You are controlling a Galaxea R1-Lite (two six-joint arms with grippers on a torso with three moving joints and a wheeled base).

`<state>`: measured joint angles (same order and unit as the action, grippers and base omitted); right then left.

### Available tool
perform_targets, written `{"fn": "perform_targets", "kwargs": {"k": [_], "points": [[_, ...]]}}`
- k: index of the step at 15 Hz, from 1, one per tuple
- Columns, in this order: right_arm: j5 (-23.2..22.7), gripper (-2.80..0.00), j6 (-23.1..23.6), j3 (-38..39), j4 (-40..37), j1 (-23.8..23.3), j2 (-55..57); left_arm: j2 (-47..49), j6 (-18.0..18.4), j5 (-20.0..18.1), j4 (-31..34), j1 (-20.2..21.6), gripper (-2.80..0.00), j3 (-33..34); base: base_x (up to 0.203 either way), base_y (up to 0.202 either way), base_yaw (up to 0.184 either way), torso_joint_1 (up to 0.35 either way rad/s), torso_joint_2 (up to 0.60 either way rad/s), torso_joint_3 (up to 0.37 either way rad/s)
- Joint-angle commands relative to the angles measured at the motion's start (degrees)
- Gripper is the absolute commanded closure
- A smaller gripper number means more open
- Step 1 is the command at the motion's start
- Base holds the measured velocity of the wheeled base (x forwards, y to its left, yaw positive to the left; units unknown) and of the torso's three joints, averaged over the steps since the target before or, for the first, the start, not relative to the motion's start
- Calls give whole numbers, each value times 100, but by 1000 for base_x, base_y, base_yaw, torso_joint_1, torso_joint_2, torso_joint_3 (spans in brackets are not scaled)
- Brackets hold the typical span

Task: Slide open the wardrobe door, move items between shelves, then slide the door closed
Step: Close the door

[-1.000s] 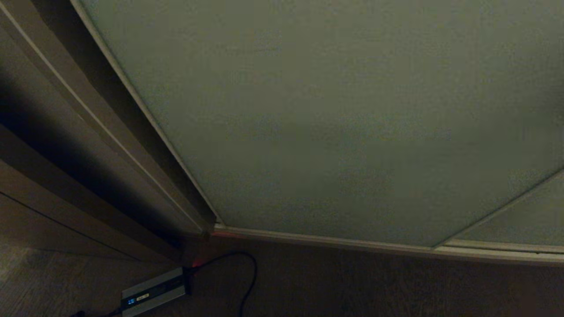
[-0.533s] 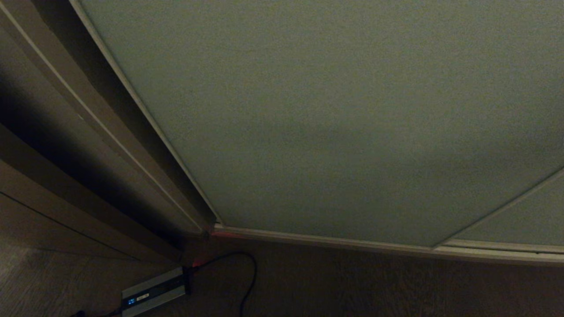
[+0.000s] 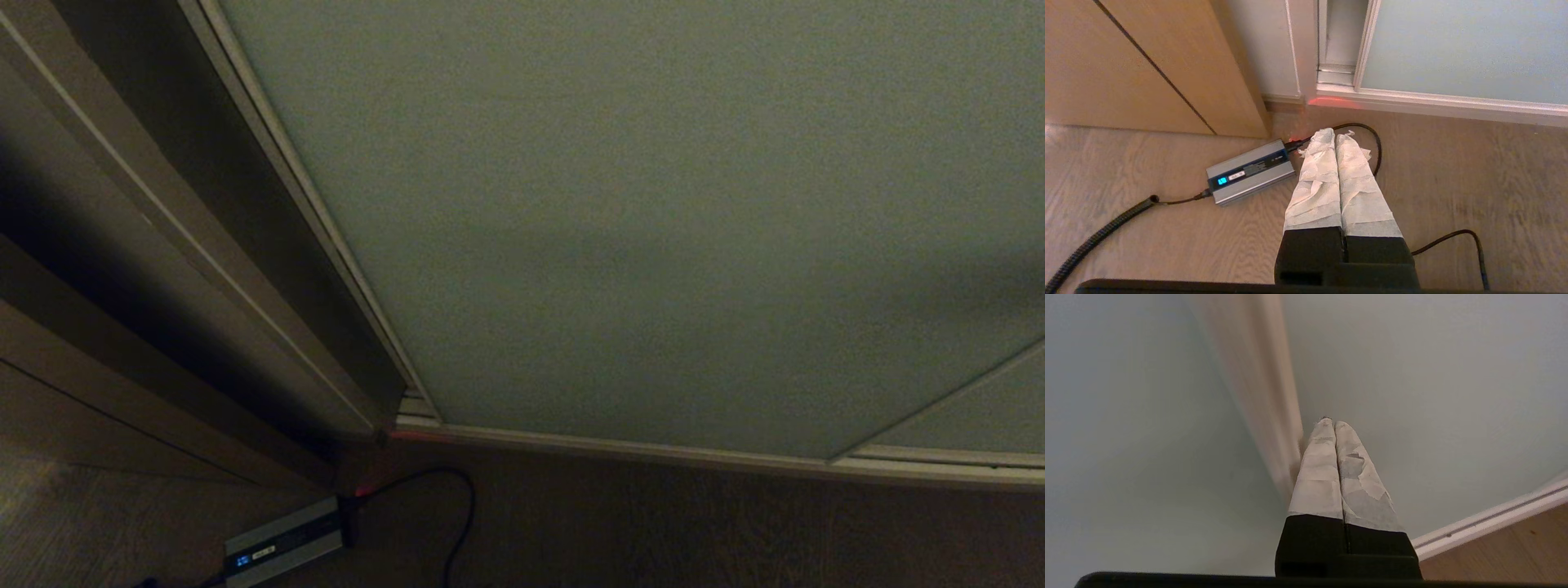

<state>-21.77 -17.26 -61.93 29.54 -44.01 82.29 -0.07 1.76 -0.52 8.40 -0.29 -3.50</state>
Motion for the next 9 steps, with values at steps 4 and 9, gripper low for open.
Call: {"fn": "perform_targets", "kwargs": {"k": [4,9], "points": [[-79,0,-75,2,52,148,-50,7,0,0,4,3,0,-2,0,0,0,0,0,0],[-117,0,-74,197,51,309,-327,7,0,0,4,-2,0,-2,0,0,0,0,0,0]]}}
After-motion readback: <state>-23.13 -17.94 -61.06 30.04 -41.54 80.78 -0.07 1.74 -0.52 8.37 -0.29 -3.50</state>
